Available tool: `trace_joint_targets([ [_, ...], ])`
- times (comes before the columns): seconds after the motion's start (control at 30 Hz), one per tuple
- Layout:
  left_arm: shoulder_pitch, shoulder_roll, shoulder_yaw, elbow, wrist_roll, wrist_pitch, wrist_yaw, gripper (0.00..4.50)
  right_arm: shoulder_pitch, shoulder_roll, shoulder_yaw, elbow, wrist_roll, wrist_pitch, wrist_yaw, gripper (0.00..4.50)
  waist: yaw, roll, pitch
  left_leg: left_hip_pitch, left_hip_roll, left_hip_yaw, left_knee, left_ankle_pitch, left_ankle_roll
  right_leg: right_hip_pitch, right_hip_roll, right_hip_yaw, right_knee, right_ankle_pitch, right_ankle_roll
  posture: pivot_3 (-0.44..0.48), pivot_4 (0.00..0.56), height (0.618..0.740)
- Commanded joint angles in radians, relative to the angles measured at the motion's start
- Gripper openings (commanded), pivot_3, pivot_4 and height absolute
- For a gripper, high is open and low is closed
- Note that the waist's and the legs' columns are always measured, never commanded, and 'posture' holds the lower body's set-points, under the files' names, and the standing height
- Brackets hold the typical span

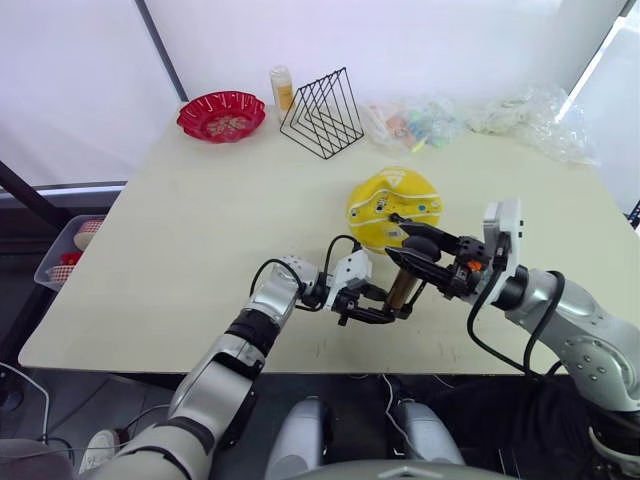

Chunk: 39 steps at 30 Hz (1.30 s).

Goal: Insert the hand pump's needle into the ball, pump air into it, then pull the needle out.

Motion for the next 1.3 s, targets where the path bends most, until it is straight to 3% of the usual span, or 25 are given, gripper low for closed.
trace_joint_targets([
  [0.03,-0.020,-0.013,0.022,-0.011,-0.011,-0.021,-0.002,2.20,-0.003,0.003,-0.024,-0.031,0.006,-0.016,0.014,2.06,0.000,0.000,0.000,0.000,0.000,0.000,0.000,0.000,0.000,0.000,0.000,0.000,0.000,0.000,0.000,0.000,0.150,0.737],
  [0.43,-0.011,-0.018,0.027,-0.014,-0.017,-0.027,-0.015,2.20,-0.019,0.003,-0.029,-0.029,0.013,-0.004,0.005,2.06,0.000,0.000,0.000,0.000,0.000,0.000,0.000,0.000,0.000,0.000,0.000,0.000,0.000,0.000,0.000,0.000,0.150,0.737],
  [0.57,-0.004,-0.024,0.030,-0.013,-0.019,-0.031,-0.014,1.06,-0.014,-0.001,-0.033,-0.032,0.015,-0.001,0.003,2.06,0.000,0.000,0.000,0.000,0.000,0.000,0.000,0.000,0.000,0.000,0.000,0.000,0.000,0.000,0.000,0.000,0.150,0.737],
  [0.83,0.025,-0.067,-0.005,0.003,0.026,-0.078,0.041,1.03,0.055,-0.065,-0.060,-0.029,-0.037,-0.037,0.079,2.06,0.002,0.000,0.000,0.000,0.000,0.000,0.000,0.000,0.000,0.000,0.000,0.000,0.000,0.000,0.000,0.000,0.150,0.737],
  [1.3,0.008,-0.178,-0.040,0.206,0.168,-0.230,0.227,1.03,0.212,-0.117,-0.195,0.065,-0.143,-0.253,0.305,2.06,0.002,-0.001,0.000,0.001,0.000,0.000,0.001,0.000,0.000,0.000,0.001,0.000,0.000,0.000,0.000,0.000,0.150,0.737],
])
